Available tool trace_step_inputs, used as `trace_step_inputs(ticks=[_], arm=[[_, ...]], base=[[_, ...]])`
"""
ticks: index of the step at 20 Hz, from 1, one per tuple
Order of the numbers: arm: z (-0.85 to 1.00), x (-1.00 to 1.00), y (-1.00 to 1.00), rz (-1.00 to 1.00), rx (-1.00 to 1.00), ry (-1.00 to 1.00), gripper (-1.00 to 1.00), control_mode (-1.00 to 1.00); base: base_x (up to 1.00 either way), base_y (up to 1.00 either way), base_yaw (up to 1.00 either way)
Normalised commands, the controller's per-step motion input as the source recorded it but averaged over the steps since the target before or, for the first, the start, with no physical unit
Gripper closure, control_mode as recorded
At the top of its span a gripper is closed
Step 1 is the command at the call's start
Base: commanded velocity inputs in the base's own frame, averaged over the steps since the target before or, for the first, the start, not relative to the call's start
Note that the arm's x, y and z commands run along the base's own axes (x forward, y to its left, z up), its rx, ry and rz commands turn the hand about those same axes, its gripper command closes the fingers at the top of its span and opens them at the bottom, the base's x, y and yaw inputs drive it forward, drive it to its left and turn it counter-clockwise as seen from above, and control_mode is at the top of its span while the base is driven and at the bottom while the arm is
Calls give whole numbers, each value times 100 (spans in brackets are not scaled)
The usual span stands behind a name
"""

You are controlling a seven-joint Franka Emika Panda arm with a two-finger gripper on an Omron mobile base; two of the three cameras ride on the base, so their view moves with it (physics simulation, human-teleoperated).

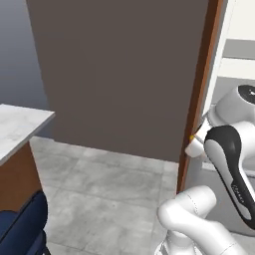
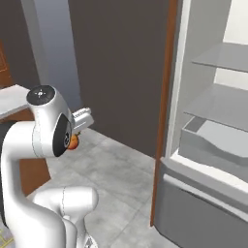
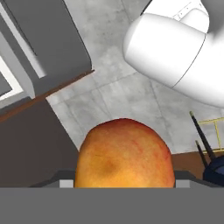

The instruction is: Retrieve the pear and peach from the fridge and place them into the bowl on the dining table.

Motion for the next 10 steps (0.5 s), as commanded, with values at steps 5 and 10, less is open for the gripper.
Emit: trace_step_inputs(ticks=[5, 10], arm=[[0, 0, 0, 0, 0, 0, 100, 100], [0, 0, 0, 0, 0, 0, 100, 100]], base=[[0, 58, 42], [-12, 54, 35]])
